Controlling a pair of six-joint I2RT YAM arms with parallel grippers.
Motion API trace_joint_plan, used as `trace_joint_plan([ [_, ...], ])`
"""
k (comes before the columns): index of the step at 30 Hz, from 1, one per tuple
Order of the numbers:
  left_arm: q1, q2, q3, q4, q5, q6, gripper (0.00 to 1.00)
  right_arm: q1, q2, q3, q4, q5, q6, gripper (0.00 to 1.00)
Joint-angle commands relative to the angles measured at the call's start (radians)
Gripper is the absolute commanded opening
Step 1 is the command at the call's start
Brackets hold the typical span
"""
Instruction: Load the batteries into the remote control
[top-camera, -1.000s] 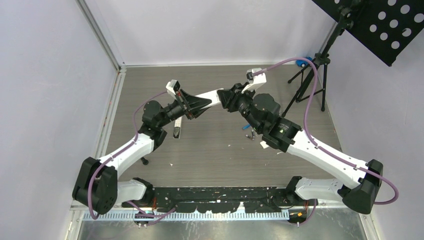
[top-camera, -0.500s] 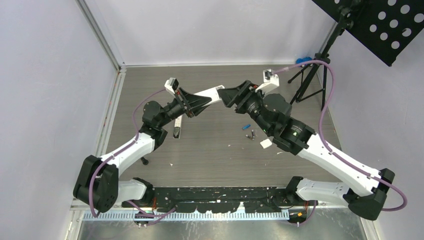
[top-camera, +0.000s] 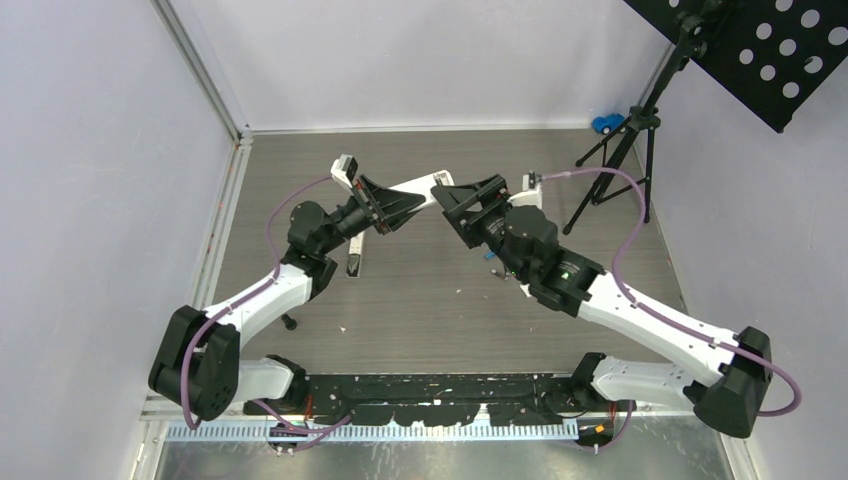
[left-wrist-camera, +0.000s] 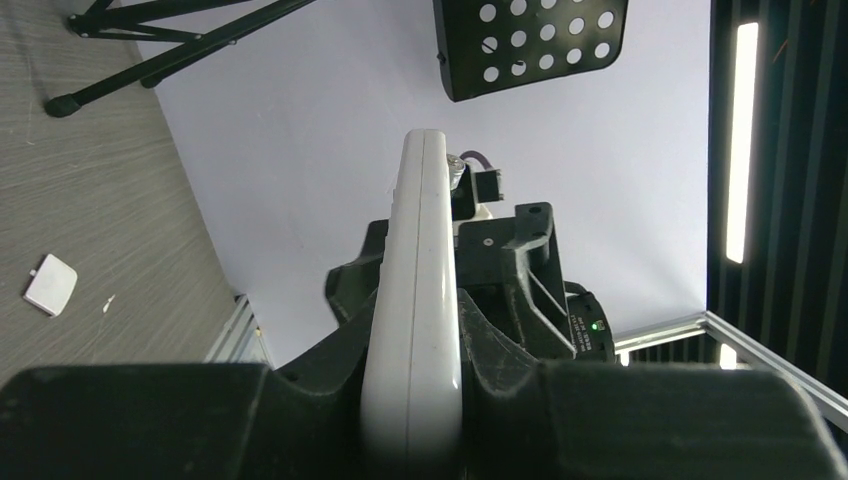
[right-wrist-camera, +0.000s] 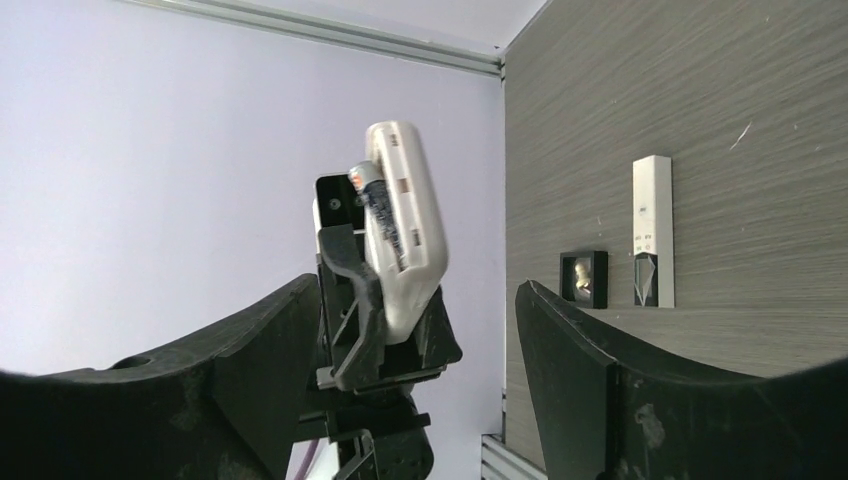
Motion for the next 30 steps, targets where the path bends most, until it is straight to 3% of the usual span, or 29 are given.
trace_joint_plan([
  [1,-0.006,-0.036,0.042,0.078,-0.001,0.036,0.0,0.002,0.038,0.003,0.174,0.012,0.082,0.77],
  [22,-0.007,0.01,0.05,0.132,0.106,0.071,0.0,-0.001,0.115,0.1,0.134,0.11,0.106,0.77],
  [30,-0.007,0.024,0.033,0.142,0.109,0.075,0.0,-0.009,0.085,0.064,0.166,0.122,0.122,0.73],
])
